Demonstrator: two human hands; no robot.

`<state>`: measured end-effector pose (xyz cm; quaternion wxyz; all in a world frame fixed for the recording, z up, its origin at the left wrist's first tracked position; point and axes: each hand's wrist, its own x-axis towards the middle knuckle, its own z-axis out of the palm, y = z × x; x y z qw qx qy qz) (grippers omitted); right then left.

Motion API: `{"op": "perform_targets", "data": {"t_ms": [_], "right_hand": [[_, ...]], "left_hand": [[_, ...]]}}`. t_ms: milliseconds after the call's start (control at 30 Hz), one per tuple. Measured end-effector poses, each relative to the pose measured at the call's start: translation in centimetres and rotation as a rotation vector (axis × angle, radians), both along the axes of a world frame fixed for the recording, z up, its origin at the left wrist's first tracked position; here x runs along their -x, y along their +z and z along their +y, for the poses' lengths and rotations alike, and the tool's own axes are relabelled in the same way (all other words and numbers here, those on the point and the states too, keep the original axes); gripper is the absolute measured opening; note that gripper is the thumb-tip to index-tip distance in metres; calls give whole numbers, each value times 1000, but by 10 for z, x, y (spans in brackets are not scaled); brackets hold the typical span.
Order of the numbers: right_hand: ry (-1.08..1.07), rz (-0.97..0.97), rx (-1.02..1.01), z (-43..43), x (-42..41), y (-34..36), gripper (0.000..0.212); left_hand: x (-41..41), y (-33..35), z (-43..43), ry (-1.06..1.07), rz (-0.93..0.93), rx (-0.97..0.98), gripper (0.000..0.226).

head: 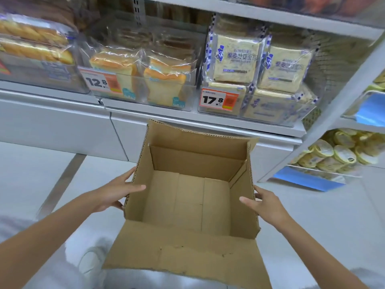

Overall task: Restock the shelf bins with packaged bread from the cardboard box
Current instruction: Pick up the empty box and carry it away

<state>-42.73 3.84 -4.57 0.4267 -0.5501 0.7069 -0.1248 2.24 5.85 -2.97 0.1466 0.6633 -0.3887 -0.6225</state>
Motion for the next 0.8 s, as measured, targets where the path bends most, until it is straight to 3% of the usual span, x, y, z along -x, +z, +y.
{"op": "perform_targets", "data": {"t_ms": [167, 233, 400, 533, 800], "right_hand": [[-54, -148, -34, 11, 13, 7, 57], [-79, -186, -54, 23, 21, 20, 48], [-231, -240, -103, 72, 56, 55, 48], [-423, -284, -117, 126, 95, 79, 55], [-752, -399, -52, 251, 222, 163, 48]], "left_hand": [[23, -2, -12, -11, -27, -26, 72], [32, 8, -15, -25, -13, -66, 84], [80, 48, -19, -91, -17, -145, 98], [145, 86, -15, -199, -34, -152, 85], [320, 169, -12, -429, -82, -192, 81]]}}
